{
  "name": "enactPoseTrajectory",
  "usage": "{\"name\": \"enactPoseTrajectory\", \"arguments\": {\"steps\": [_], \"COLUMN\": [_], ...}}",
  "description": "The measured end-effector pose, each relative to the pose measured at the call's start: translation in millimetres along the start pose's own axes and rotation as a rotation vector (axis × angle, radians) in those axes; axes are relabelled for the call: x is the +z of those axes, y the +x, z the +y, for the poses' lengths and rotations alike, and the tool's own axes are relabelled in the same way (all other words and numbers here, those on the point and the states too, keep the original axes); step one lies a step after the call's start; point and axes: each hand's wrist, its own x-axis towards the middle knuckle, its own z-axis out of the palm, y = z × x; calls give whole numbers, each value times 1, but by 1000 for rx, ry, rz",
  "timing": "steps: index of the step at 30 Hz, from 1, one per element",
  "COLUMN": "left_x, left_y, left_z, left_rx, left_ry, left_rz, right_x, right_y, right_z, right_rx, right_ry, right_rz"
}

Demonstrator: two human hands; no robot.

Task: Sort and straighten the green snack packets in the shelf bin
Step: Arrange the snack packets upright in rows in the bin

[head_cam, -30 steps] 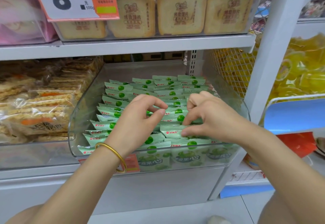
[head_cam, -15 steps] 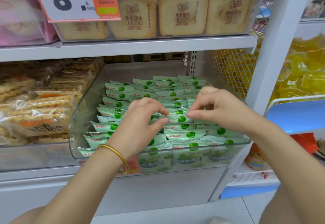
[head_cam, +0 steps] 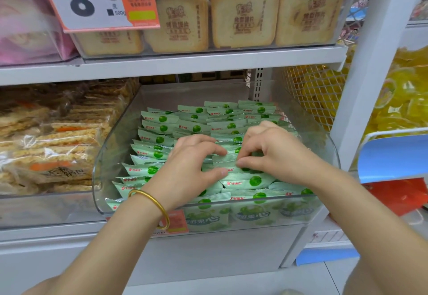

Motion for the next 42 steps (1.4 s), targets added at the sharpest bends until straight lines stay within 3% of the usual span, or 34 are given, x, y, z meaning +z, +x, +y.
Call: {"name": "enactPoseTrajectory", "arguments": {"steps": [6, 13, 18, 27, 42], "left_x": [-2, -9, -12, -15, -15], "left_y": [0, -1, 0, -5, -12], "left_z": [4, 18, 15, 2, -7], "left_rx": [-18, -26, -115, -70, -49], "left_ry": [-66, -701, -854, -769, -739], "left_rz": [67, 237, 349, 113, 120], "right_x": [-9, -14, -9, 2, 14], "right_y": [0, 3, 3, 14, 14], "right_z": [-4, -11, -14, -20, -22], "right_rx": [48, 90, 190, 287, 347], "right_ry": [351, 729, 927, 967, 1054], "right_rz": [190, 478, 360, 428, 499]}}
